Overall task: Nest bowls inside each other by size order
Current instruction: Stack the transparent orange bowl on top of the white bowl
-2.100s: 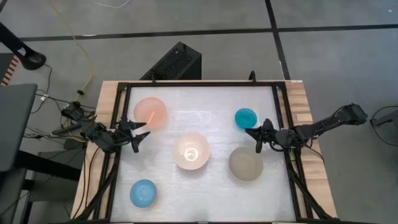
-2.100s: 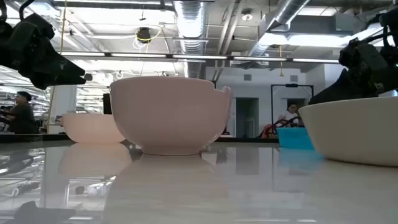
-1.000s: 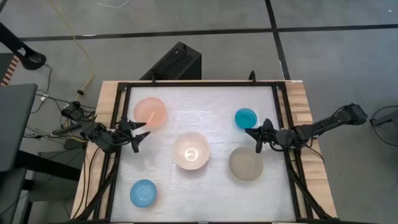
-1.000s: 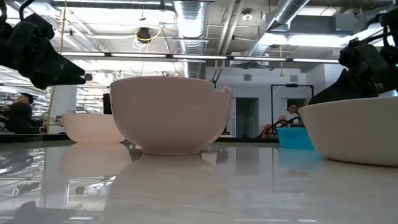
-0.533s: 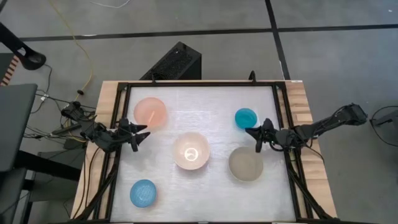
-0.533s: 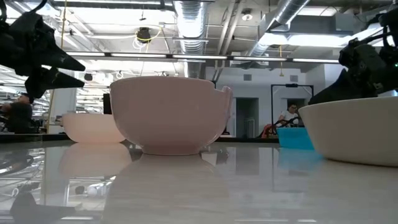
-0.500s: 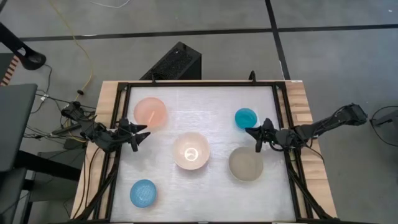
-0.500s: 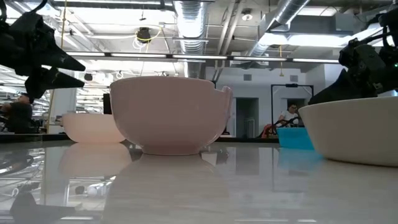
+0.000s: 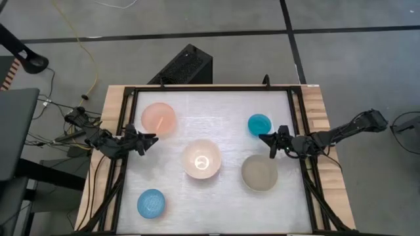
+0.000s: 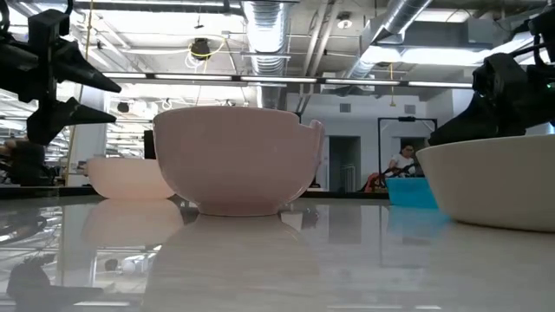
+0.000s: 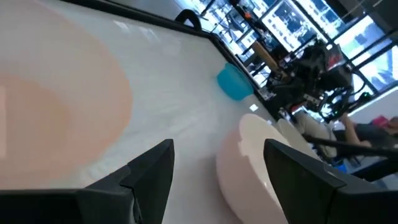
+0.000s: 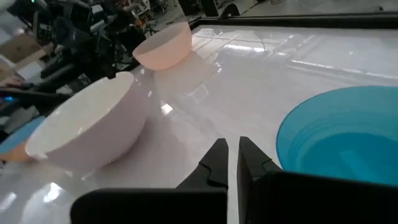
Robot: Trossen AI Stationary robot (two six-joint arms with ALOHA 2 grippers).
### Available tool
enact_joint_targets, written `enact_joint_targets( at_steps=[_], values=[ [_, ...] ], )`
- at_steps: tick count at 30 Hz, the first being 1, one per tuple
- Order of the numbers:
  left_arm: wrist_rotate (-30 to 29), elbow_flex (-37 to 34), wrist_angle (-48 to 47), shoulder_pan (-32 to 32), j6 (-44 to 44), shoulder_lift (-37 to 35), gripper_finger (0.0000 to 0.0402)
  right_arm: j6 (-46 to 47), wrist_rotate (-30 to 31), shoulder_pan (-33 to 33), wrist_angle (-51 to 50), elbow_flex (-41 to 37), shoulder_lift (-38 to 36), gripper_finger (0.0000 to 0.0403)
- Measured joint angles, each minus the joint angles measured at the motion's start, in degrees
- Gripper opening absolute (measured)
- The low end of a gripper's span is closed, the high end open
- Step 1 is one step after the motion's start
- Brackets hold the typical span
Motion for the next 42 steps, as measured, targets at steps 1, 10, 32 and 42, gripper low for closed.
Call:
enact_joint_targets(
  at_steps=[1,10,32,42],
  values=[
    [-0.8,0.0,-0.2,0.0,-0.4,0.0,0.0238,0.8,-0.3,0.0,0.1,0.0,0.0,0.0008],
    [-1.7,0.0,4.8,0.0,2.1,0.0,0.0238,1.4,-1.0,-1.0,3.8,1.5,0.1,0.0017],
    [2.6,7.6,22.4,6.2,31.9,11.1,0.0238,-20.5,-0.9,-3.6,5.3,22.4,14.9,0.0078],
    [8.3,23.5,-5.7,15.2,23.5,27.1,0.0238,-28.9,-9.7,-12.2,4.3,39.2,34.0,0.0086]
  ],
)
